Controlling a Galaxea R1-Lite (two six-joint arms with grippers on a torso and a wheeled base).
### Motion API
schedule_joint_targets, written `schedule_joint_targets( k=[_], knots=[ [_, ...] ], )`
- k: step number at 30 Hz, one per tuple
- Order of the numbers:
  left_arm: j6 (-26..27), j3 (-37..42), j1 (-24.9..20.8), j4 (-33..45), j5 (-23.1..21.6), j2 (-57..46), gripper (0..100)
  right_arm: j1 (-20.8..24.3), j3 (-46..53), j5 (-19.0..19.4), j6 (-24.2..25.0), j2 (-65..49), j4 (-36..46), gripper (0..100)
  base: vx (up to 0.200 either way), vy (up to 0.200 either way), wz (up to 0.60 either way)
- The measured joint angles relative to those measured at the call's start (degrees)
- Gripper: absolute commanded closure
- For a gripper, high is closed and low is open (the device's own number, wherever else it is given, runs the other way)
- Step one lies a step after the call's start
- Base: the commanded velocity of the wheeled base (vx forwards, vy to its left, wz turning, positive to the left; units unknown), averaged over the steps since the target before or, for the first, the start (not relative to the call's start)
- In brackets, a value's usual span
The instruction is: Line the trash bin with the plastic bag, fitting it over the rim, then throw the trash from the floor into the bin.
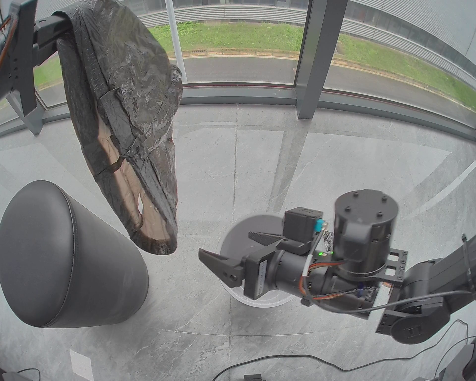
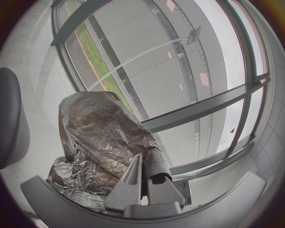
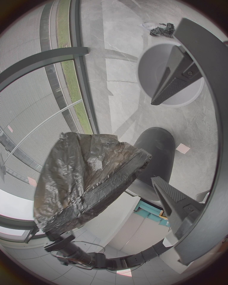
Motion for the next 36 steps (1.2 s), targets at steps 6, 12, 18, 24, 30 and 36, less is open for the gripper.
schedule_joint_targets(
  k=[6, 12, 18, 24, 30, 36],
  knots=[
    [-0.9, 0.11, -0.88, -0.04, -0.09, -0.51, 100, 2.47, -3.78, -0.13, -0.11, 5.41, 0.0, 0, 0.0, 0.0, 0.0],
    [-2.18, 0.16, -1.24, 0.27, 0.0, -0.79, 100, 4.38, -5.53, -2.18, -0.28, 8.63, 0.02, 0, 0.0, 0.0, 0.0],
    [-4.57, 0.18, -1.27, 3.06, -0.09, -0.93, 100, 5.23, -6.53, -3.43, -1.32, 10.45, 0.02, 0, 0.0, 0.0, 0.0],
    [-5.19, 1.18, -2.12, 3.28, -0.17, -1.62, 100, 6.03, -8.07, -7.25, -2.38, 11.64, 0.02, 0, 0.0, 0.0, 0.0],
    [-5.58, 2.54, -4.55, 3.19, -0.26, -3.08, 100, 7.19, -11.72, -12.95, -2.49, 14.18, -0.02, 0, 0.0, 0.0, 0.0],
    [-6.22, 4.24, -5.73, 3.22, -0.3, -4.33, 100, 7.63, -13.01, -16.26, -2.74, 15.21, -0.16, 0, 0.0, 0.0, 0.0]
  ],
)
